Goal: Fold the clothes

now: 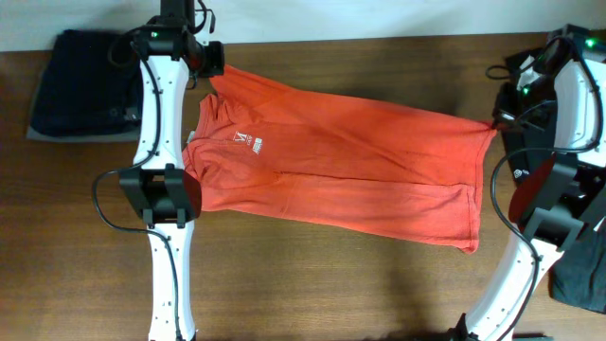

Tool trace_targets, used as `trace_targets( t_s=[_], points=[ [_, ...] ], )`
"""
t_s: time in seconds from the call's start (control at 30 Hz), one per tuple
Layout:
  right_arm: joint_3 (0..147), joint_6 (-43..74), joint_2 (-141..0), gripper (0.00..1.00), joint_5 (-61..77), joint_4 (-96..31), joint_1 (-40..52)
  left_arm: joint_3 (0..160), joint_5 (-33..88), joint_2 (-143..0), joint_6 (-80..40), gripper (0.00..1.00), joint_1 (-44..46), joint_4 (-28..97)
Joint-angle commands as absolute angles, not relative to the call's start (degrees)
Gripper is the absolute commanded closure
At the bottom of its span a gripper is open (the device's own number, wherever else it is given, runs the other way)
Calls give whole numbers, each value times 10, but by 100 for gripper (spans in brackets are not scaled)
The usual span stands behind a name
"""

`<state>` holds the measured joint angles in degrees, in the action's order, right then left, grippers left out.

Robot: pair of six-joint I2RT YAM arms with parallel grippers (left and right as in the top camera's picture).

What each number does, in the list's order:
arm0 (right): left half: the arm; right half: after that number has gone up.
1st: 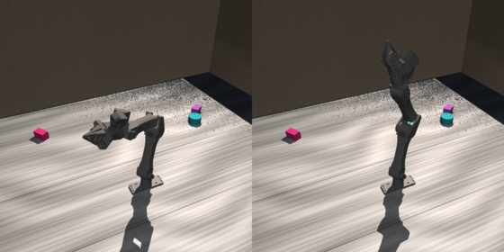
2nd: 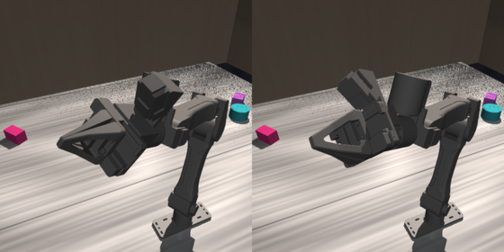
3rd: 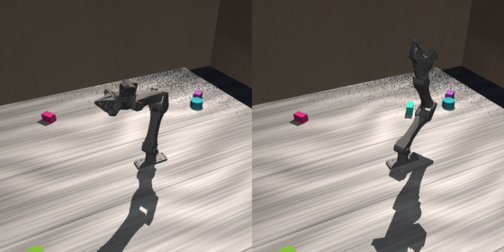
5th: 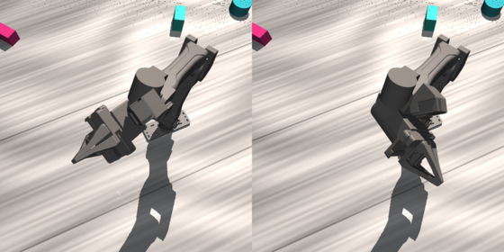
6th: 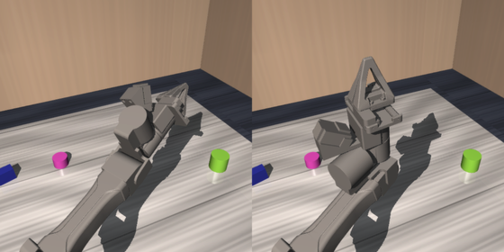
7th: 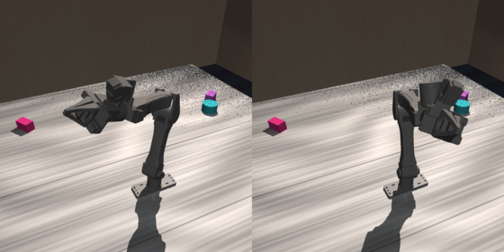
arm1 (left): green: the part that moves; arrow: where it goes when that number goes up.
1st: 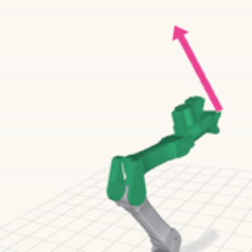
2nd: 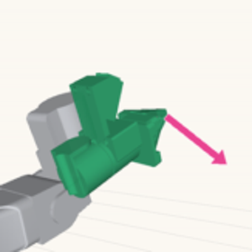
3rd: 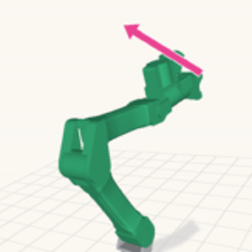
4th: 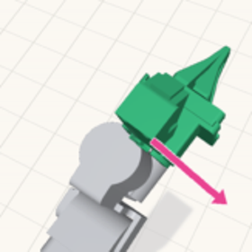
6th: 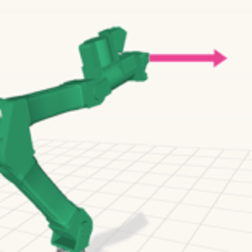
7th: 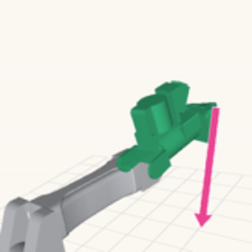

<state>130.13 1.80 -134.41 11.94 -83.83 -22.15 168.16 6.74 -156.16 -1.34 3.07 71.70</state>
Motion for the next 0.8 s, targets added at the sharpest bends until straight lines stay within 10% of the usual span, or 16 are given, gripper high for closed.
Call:
trace_targets(
  t_s=[0.0,0.77],
  points=[
    [1314,27,-1313,96,107,-854,-245,1712,103,-1565,-14,99,29,743],
    [1289,33,-1263,96,79,-974,-258,1752,90,-1564,-6,99,28,967]
  ],
)
